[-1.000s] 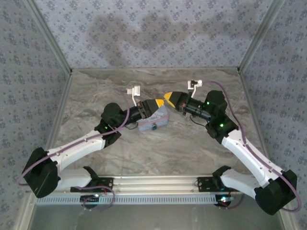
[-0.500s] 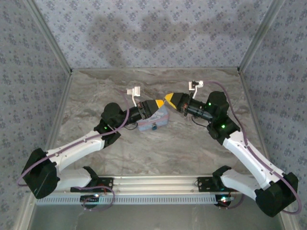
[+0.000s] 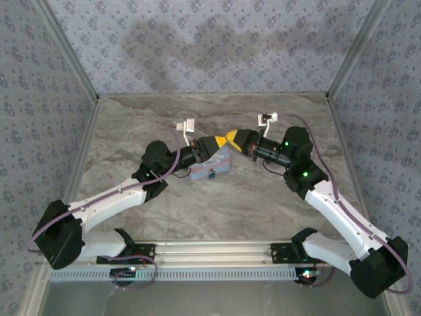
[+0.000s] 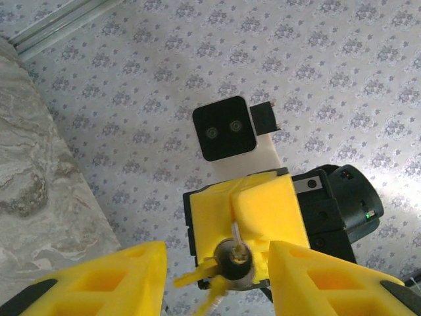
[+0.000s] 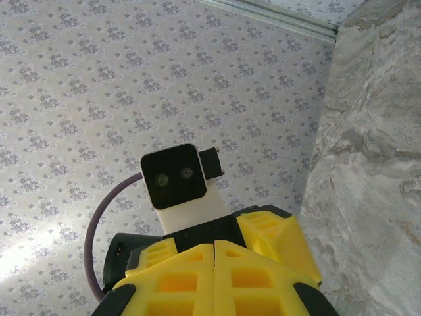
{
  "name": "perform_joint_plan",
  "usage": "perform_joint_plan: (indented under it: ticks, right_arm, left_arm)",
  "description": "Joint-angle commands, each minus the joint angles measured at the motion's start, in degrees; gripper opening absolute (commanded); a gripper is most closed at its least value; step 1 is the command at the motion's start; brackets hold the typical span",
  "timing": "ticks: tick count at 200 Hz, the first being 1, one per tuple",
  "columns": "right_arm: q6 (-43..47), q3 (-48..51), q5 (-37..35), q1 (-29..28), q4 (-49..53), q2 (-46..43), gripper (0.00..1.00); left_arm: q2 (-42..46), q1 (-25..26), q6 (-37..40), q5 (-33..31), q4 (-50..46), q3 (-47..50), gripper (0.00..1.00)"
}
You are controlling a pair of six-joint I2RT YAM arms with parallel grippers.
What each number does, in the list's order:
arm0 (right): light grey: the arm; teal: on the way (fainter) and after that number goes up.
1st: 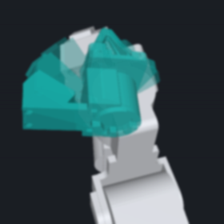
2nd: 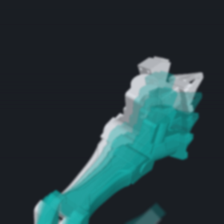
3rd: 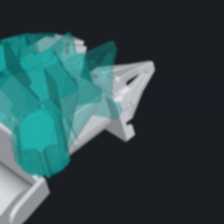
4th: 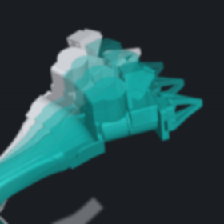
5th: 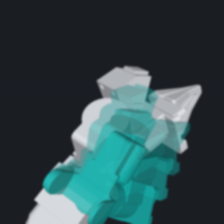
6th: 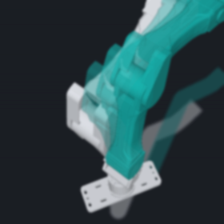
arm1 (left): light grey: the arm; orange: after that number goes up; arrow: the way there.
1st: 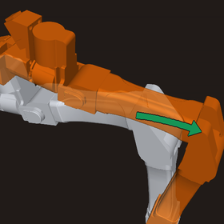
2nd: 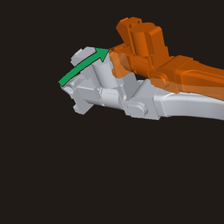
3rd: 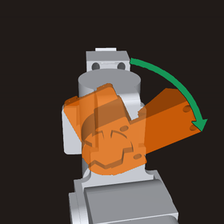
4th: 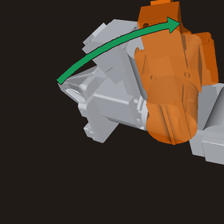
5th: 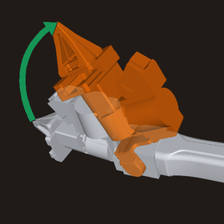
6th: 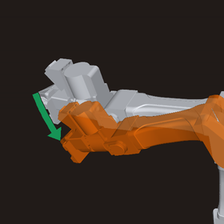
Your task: Unlock the padlock with the key
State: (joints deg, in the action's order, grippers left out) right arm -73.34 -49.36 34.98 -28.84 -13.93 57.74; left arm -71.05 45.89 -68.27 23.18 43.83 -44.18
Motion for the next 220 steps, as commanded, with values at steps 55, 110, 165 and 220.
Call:
perform_joint_plan:
  ticks: [55,110,165,220]
  right_arm:
    - [-0.8,0.6,0.7,0.6,-0.9,-1.6,0.0]
    - [-1.0,-1.0,0.1,1.2,-1.9,-1.1,0.0]
    - [-1.8,-1.8,0.2,1.1,-4.5,0.6,0.0]
    - [-2.0,-0.8,-0.1,0.5,-5.1,1.3,0.0]
  left_arm:
    - [0.4,0.3,-1.0,0.8,3.6,-0.9,0.55]
    - [-0.6,0.4,-3.2,1.0,6.7,0.9,0.66]
    - [-0.7,0.6,-3.0,1.4,5.3,0.6,0.66]
    - [-1.7,0.7,-4.6,1.4,8.7,0.9,0.56]
